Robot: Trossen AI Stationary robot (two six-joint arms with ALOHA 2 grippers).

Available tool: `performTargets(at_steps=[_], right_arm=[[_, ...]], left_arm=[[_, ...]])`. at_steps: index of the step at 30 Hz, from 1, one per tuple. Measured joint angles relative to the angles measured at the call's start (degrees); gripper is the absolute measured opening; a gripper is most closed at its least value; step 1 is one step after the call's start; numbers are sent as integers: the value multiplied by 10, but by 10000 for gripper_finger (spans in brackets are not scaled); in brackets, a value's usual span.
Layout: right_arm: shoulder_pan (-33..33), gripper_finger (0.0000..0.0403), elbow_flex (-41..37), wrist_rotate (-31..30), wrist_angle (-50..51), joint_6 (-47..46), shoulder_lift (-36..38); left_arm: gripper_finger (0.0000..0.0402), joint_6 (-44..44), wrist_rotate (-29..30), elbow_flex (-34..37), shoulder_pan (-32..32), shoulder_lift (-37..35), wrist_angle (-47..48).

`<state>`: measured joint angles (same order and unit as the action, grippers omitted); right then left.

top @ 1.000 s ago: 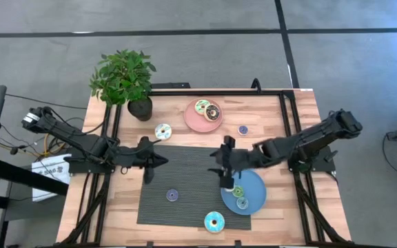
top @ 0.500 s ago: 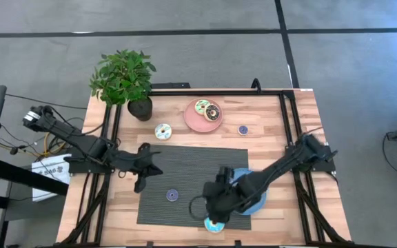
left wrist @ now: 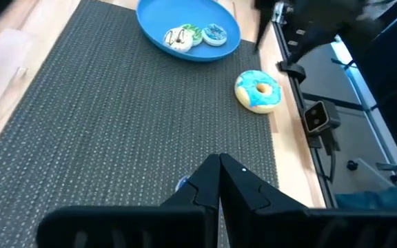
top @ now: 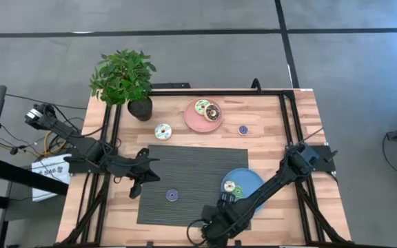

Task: Pick & Place donuts
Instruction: Put the large light blue donut on the pink plate

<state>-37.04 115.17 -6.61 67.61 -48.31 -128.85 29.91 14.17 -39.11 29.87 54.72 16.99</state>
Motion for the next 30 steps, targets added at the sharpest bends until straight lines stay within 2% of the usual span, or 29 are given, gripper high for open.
performTargets(at_steps=[5,12,14,20,24,30], right_arm=[[13,231,0,3,-13,20,-14],[35,191,1,55,-48,73,-40],[39,178,-3,62,-25,81,-42],[43,156,-1,69,-39,94,-47],[43,164,-1,67,-38,94,-46],[42,217,-1,66,-39,107,-46]], left_arm=[[0,2,1,0,2,0,-4],[0,3,-3,0,2,0,-9],[0,5,-3,0,2,0,-10],[0,6,-3,0,2,0,-9],[0,6,-3,0,2,0,-10],[0,5,1,0,2,0,-10]])
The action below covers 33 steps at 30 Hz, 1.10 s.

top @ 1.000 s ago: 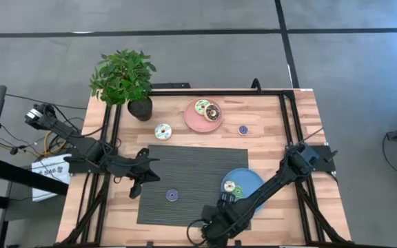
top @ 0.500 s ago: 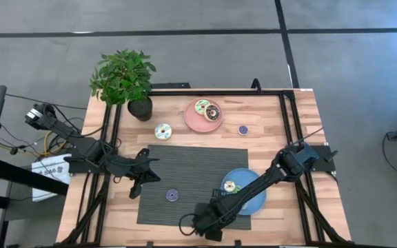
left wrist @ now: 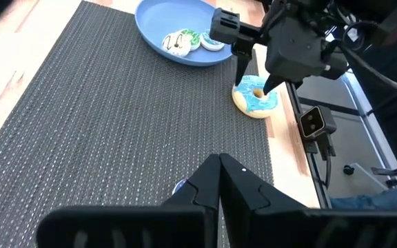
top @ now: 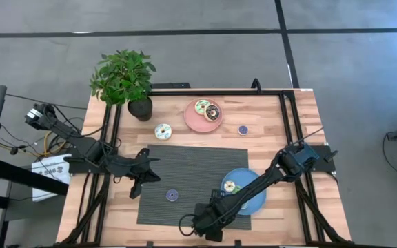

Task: Pick & Place donuts
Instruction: Put the large light blue donut on the pink plate

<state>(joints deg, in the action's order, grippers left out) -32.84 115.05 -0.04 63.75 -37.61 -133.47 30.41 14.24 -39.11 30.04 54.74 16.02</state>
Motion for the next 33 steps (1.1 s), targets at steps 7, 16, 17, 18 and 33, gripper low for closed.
performTargets(at_steps=[7,16,17,18,33], right_arm=[[0,255,-30,0,-28,2,1],[3,255,-36,-16,-28,12,1],[3,255,-36,-16,-28,17,1],[3,255,-38,-16,-30,20,1],[11,175,-68,-10,-60,6,1]], left_arm=[[0,-3,0,0,0,0,0],[0,-3,0,0,0,0,0],[0,-3,0,0,0,0,0],[0,-3,0,0,0,0,0],[0,-7,0,0,0,0,0]])
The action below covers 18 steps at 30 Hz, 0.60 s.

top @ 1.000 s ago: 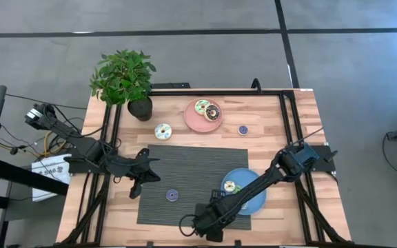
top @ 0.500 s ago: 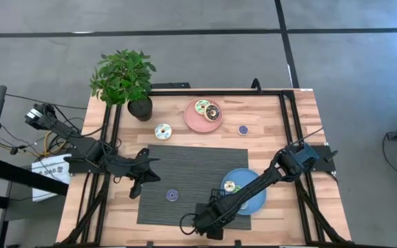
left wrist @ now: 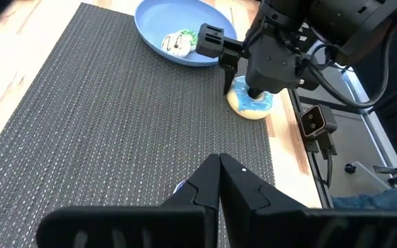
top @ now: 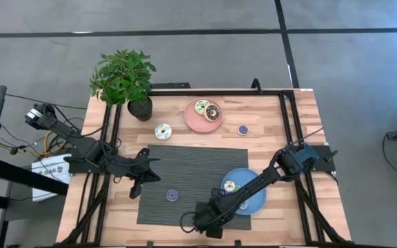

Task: Pick & Place donuts
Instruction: Put the large light blue donut on the pink plate

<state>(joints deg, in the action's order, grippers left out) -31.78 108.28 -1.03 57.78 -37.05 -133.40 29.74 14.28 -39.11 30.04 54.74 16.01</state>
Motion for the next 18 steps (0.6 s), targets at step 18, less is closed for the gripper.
performTargets(at_steps=[18], right_arm=[[175,89,80,-67,67,52,105]], left_arm=[[0,0,0,0,0,0,0]])
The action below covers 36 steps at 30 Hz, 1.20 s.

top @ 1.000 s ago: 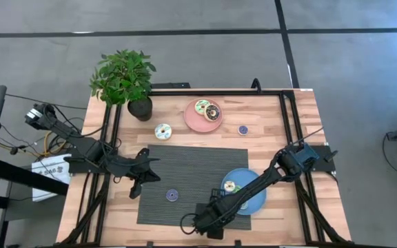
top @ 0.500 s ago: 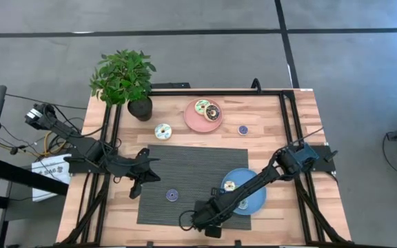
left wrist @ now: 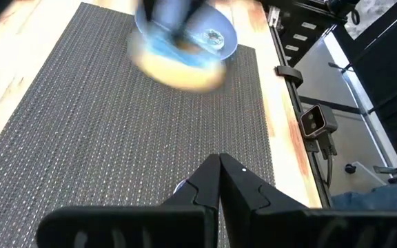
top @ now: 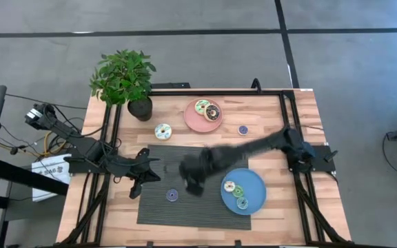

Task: Pick & Place donuts
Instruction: Put the large light blue donut on the pink plate

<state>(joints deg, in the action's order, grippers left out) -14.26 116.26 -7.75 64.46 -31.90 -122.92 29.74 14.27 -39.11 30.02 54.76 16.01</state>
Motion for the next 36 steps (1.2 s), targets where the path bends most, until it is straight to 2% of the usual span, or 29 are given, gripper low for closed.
performTargets(at_steps=[4,10,16,18,20,22,24,27,36], right_arm=[[87,89,0,-28,-7,50,26],[205,89,0,-29,-49,159,23],[294,89,4,-45,-120,245,-10],[317,89,-2,-45,-80,265,-26],[330,89,6,-46,-110,290,-53],[340,89,6,-42,-79,308,-65],[346,89,15,-42,-119,320,-79],[352,89,24,-42,-114,335,-96],[350,89,25,-41,-132,352,-106]], left_arm=[[0,-14,10,0,0,0,1],[0,-55,48,0,-6,0,0],[0,-11,132,0,-38,0,22],[0,0,142,0,-49,0,23],[0,11,146,0,-61,0,26],[0,14,149,0,-68,0,27],[0,15,150,0,-75,0,27],[0,22,150,0,-80,0,25],[0,41,158,0,-87,0,30]])
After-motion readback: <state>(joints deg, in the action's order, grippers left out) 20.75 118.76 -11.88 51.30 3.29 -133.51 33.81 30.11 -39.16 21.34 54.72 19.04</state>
